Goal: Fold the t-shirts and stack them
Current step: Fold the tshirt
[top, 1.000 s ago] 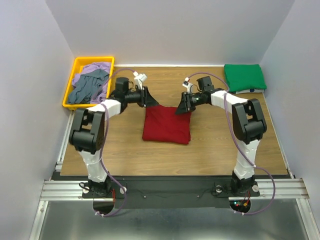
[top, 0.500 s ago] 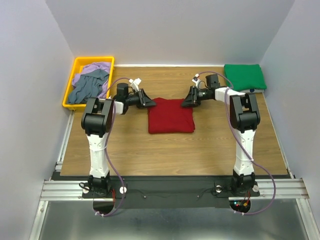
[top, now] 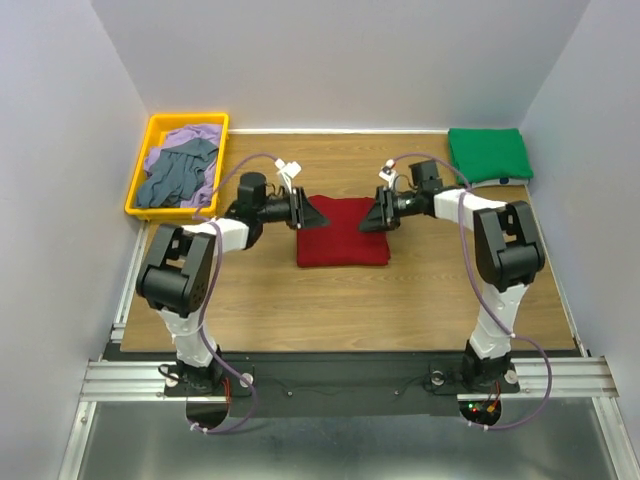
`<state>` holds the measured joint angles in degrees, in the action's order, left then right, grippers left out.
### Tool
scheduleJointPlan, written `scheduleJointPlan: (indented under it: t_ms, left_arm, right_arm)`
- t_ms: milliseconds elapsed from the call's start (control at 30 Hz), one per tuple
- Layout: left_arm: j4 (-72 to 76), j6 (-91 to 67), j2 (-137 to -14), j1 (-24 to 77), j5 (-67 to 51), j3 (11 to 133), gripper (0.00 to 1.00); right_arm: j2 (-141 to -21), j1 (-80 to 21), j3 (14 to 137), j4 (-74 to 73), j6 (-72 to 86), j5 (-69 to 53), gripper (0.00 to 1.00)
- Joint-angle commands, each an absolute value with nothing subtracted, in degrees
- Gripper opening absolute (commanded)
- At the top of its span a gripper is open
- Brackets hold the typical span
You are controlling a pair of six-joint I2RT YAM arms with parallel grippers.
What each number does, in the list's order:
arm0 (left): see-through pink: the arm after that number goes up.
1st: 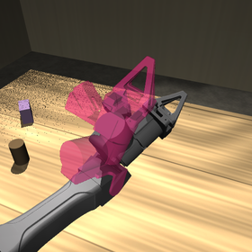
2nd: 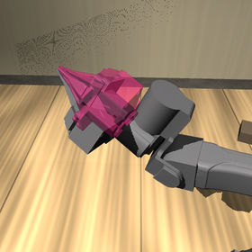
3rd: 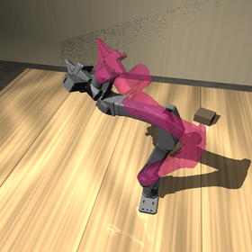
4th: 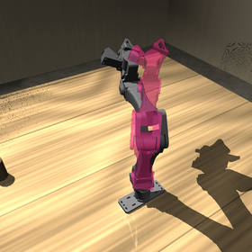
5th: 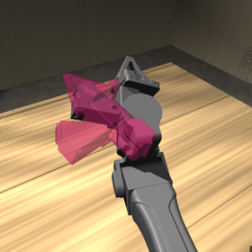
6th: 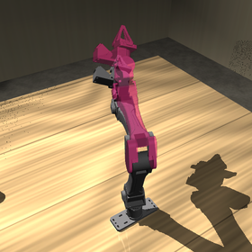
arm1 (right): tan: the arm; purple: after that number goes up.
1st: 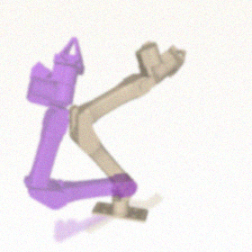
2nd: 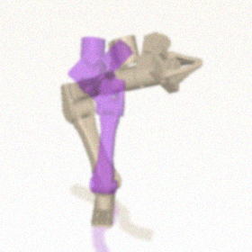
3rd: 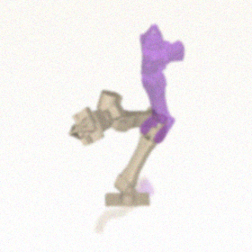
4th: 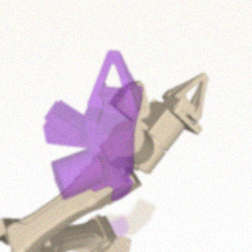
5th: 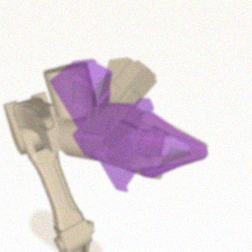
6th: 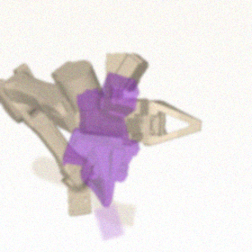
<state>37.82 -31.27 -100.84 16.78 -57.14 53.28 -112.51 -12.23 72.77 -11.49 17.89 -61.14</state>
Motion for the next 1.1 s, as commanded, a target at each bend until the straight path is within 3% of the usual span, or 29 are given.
scheduleJointPlan:
  t_ms: [0,267,433,633,867,1067]
  left_arm:
    - [35.2,-28.1,-108.0,16.3,-58.2,49.7,0.32]
    - [22.3,-17.9,-114.2,10.7,-55.5,52.2,0.32]
    - [17.8,-9.9,-102.6,11.9,-59.1,49.2,0.32]
    - [18.9,-11.4,-92.6,19.2,-59.9,46.8,0.32]
    - [25.4,-17.8,-105.4,24.0,-57.6,49.4,0.32]
    - [25.3,-18.7,-114.7,17.6,-56.2,49.0,0.32]
  right_arm:
    - [-118.0,-12.3,68.9,-11.1,15.7,-61.0,0.41]
    - [-121.4,-8.7,68.3,-13.4,11.4,-57.7,0.38]
    - [-113.2,-8.6,68.2,-16.4,11.3,-62.9,0.4]
    - [-108.1,-10.7,65.1,-16.4,13.9,-66.8,0.41]
    - [-115.8,-14.0,64.2,-16.3,12.6,-61.7,0.38]
    - [-118.8,-12.2,62.7,-16.8,10.6,-57.7,0.34]
